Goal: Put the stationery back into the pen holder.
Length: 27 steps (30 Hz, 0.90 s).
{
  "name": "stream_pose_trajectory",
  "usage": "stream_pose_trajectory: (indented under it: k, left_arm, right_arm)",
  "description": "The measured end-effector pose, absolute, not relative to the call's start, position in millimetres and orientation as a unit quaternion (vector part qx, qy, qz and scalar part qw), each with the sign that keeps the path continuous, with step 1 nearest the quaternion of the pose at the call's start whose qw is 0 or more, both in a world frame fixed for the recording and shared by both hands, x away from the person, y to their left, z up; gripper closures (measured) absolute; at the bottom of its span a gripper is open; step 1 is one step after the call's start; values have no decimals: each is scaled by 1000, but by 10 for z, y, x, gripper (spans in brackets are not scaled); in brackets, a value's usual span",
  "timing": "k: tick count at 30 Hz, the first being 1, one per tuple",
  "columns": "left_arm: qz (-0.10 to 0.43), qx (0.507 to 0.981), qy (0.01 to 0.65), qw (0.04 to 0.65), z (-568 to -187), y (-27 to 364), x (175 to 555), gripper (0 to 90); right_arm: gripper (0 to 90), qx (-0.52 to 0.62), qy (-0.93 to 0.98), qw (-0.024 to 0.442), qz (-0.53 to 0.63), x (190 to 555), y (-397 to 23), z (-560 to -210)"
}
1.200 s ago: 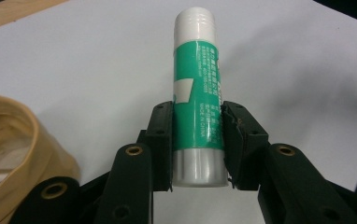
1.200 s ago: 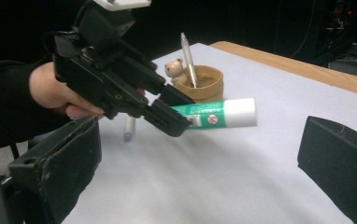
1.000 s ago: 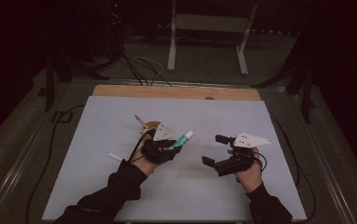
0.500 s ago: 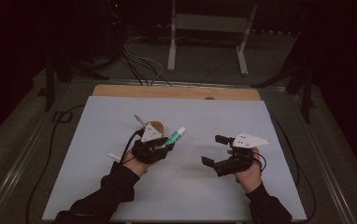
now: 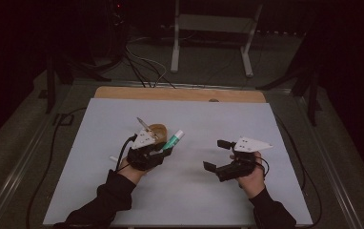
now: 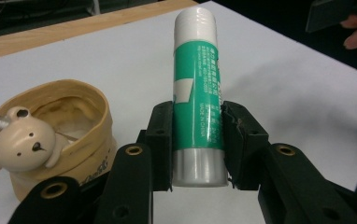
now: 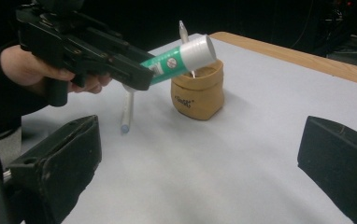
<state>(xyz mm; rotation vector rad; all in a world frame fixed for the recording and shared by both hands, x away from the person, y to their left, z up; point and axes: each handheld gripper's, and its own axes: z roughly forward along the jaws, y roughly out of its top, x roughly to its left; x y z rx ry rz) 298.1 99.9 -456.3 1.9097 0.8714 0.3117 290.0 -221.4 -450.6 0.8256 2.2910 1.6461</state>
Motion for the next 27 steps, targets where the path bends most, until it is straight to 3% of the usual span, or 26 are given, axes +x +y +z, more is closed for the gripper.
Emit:
stream_pose_trajectory:
  k: [27]
  left_arm:
    - [128, 765, 360, 518, -4718, 1152, 2736, 667]
  right_arm:
    - [0, 291, 780, 117, 541, 2913, -2176, -4546]
